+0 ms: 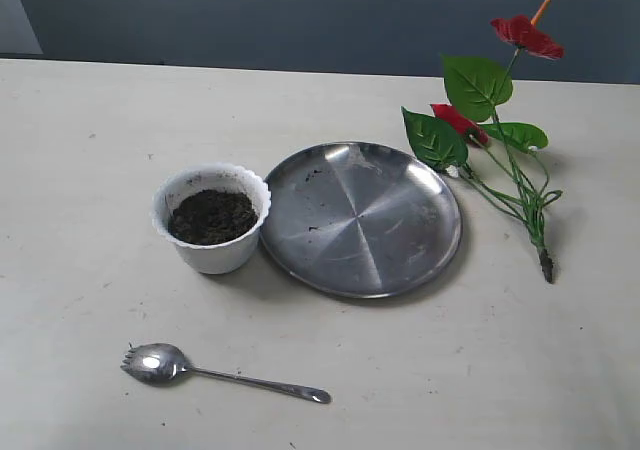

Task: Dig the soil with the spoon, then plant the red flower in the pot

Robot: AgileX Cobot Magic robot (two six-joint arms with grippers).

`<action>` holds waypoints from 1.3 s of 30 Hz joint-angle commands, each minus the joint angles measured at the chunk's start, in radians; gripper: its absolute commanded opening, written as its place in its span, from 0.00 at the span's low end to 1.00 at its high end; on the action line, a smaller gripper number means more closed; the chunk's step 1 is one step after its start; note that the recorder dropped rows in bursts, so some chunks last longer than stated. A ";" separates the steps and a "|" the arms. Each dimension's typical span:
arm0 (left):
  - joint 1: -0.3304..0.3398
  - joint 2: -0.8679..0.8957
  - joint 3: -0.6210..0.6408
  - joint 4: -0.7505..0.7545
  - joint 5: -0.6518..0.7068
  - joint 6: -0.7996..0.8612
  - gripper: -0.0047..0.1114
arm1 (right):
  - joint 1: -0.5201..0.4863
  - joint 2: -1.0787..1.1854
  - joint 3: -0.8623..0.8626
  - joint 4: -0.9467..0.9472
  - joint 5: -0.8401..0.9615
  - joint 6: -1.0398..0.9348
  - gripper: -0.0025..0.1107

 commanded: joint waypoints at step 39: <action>-0.005 -0.001 -0.002 -0.002 -0.014 -0.004 0.05 | -0.006 0.101 -0.200 0.409 -0.372 -0.157 0.21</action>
